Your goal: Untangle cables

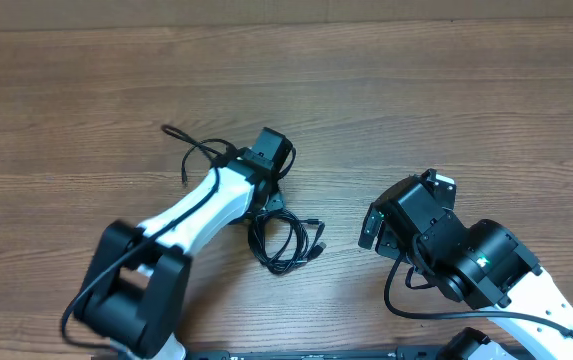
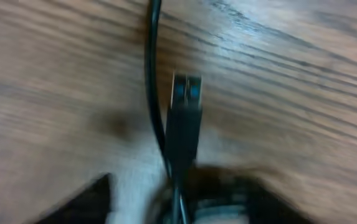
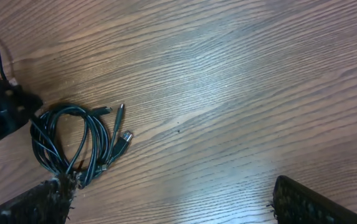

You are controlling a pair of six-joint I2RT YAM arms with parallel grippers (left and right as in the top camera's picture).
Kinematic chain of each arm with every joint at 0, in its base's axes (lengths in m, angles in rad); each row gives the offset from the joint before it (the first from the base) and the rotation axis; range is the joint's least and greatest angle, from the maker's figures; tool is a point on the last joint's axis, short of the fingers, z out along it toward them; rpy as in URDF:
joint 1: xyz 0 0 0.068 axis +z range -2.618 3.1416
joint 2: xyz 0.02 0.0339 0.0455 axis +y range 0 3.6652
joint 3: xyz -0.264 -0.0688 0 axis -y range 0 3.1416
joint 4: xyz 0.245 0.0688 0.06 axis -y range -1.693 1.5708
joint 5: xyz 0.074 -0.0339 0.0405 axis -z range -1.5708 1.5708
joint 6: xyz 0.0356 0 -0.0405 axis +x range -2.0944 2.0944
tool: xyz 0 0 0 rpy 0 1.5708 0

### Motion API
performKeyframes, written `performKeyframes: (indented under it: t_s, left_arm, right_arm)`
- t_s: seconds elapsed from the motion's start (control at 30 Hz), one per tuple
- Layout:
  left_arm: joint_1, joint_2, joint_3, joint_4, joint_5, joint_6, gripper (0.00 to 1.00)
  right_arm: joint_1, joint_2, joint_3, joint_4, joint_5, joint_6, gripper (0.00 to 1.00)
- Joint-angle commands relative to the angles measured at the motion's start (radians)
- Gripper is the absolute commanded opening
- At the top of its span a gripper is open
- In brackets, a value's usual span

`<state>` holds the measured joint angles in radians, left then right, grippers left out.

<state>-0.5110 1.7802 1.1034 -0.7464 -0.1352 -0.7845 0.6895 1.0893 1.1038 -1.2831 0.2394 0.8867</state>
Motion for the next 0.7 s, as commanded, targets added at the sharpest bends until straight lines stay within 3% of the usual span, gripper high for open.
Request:
performKeyframes:
  t_s: [0.0, 0.17, 0.23, 0.33, 0.47, 0.5, 0.53, 0.57, 0.63, 0.67]
  left_arm:
    - [-0.005, 0.068, -0.004, 0.034, -0.074, 0.003, 0.06]
    - [0.011, 0.054, 0.031, 0.019, -0.049, -0.011, 0.04]
    - [0.022, 0.034, 0.055, -0.014, -0.045, -0.085, 0.04]
    - [0.051, -0.004, 0.086, -0.117, -0.013, -0.364, 0.04]
    - [0.101, -0.037, 0.089, -0.193, 0.207, -0.741, 0.05]
    - [0.109, -0.037, 0.089, -0.190, 0.279, -0.784, 0.25]
    - [0.115, -0.036, 0.089, -0.182, 0.337, -0.800, 0.77]
    - [0.119, -0.035, 0.089, -0.172, 0.375, -0.794, 1.00]
    - [0.120, -0.035, 0.089, -0.148, 0.383, -0.697, 1.00]
    - [0.120, -0.035, 0.089, -0.128, 0.369, -0.594, 1.00]
  right_arm:
    - [0.004, -0.005, -0.007, 0.003, 0.002, 0.004, 1.00]
    - [0.004, -0.005, -0.007, 0.006, -0.008, 0.004, 1.00]
    - [0.004, -0.005, -0.007, 0.007, -0.008, 0.004, 1.00]
    - [0.004, -0.005, -0.007, 0.016, -0.008, 0.003, 1.00]
    - [0.004, -0.005, -0.007, 0.031, -0.008, 0.003, 1.00]
    - [0.004, -0.005, -0.007, 0.035, -0.008, 0.003, 1.00]
    - [0.004, -0.005, -0.007, 0.039, -0.008, 0.003, 1.00]
    - [0.004, -0.005, -0.007, 0.042, -0.008, 0.003, 1.00]
    - [0.004, -0.005, -0.007, 0.045, -0.008, 0.003, 1.00]
    - [0.004, -0.005, -0.007, 0.045, -0.008, 0.003, 1.00]
